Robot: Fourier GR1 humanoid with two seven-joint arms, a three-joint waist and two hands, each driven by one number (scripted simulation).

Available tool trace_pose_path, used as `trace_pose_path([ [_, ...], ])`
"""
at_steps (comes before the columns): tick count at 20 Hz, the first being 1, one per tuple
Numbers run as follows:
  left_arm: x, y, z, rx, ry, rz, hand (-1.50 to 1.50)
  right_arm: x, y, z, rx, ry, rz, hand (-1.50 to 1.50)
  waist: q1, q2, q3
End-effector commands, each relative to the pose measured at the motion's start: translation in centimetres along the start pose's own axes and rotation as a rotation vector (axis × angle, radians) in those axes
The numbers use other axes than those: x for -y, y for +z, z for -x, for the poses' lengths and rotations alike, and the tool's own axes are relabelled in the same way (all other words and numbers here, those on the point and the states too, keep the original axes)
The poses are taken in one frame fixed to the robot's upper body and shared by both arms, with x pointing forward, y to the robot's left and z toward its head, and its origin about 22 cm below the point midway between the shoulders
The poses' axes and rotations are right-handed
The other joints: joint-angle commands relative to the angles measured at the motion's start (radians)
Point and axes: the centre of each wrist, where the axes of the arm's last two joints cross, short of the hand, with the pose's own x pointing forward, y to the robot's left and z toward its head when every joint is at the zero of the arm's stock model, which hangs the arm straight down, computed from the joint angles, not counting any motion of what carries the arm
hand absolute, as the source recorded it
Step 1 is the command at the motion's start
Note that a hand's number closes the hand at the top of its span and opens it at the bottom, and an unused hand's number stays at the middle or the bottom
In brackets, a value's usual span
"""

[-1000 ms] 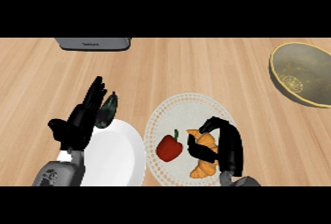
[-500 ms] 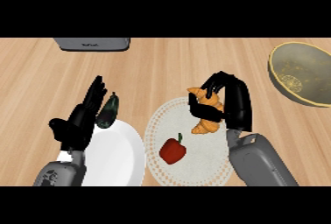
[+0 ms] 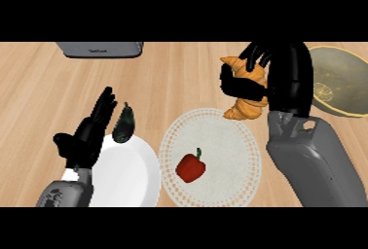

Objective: Pick the croissant from the placemat and place it in the bowl

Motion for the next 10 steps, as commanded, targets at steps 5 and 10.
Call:
trace_pose_path([
  [5,0.6,-1.0,-1.8,0.002,-0.003,-0.012,0.0,6.7,-5.8,-3.8,-0.074,0.042,0.102,1.5,0.004,0.003,0.001],
  [10,0.3,-1.1,-0.3,0.001,-0.013,-0.01,0.0,6.5,-9.2,-3.8,-0.139,0.113,0.143,1.5,0.006,0.005,0.001],
])
